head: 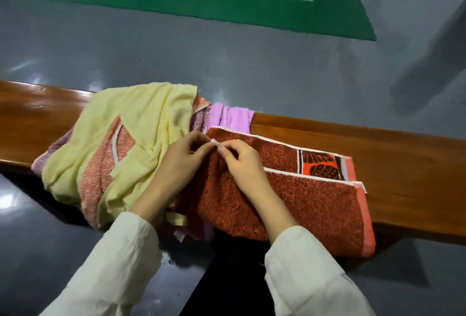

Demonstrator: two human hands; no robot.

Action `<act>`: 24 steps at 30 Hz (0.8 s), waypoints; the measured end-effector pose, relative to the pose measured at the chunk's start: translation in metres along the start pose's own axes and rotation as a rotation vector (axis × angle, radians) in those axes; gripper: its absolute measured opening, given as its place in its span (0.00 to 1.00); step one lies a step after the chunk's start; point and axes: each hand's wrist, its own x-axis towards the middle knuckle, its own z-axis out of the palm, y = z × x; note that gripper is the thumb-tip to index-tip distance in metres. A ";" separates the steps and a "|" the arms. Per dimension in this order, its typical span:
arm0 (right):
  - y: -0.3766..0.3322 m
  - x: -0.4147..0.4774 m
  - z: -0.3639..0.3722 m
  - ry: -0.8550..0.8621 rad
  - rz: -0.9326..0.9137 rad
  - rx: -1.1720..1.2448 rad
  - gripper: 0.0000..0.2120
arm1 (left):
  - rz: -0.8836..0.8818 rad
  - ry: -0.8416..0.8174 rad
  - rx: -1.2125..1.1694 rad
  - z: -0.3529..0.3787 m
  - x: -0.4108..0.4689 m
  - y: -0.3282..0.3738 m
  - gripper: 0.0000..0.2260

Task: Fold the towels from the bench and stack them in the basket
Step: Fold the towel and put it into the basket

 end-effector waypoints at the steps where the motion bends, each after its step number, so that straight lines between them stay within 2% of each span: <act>1: 0.005 0.003 0.001 -0.004 0.009 -0.004 0.06 | -0.011 0.027 0.055 -0.001 0.004 -0.002 0.02; 4: 0.018 0.004 0.005 0.017 0.039 0.000 0.06 | -0.096 0.098 0.227 0.004 0.018 -0.006 0.10; 7: 0.019 0.003 0.008 0.074 0.050 0.034 0.06 | -0.205 0.059 0.341 0.016 0.027 -0.008 0.16; 9: 0.020 0.004 0.008 0.098 0.086 0.109 0.05 | -0.253 0.032 0.354 0.020 0.030 -0.008 0.17; 11: 0.020 0.004 0.005 0.107 0.120 0.176 0.05 | -0.261 0.016 0.345 0.020 0.031 -0.004 0.14; 13: 0.017 0.002 -0.001 0.100 0.124 0.242 0.06 | -0.262 -0.012 0.224 0.017 0.031 -0.001 0.10; 15: 0.010 -0.002 -0.008 0.090 0.111 0.303 0.07 | -0.270 -0.058 -0.037 0.015 0.029 0.002 0.12; 17: 0.001 -0.005 -0.015 0.089 0.089 0.339 0.05 | -0.276 -0.084 -0.322 0.014 0.024 0.009 0.07; 19: -0.010 -0.009 -0.025 0.083 0.046 0.338 0.04 | -0.279 -0.099 -0.489 0.014 0.017 0.018 0.06; 21: -0.021 -0.013 -0.035 0.034 0.017 0.317 0.04 | -0.231 -0.089 -0.496 0.015 0.010 0.027 0.05; 24: -0.032 -0.022 -0.050 -0.061 -0.002 0.252 0.08 | -0.117 -0.031 -0.419 0.015 0.000 0.040 0.09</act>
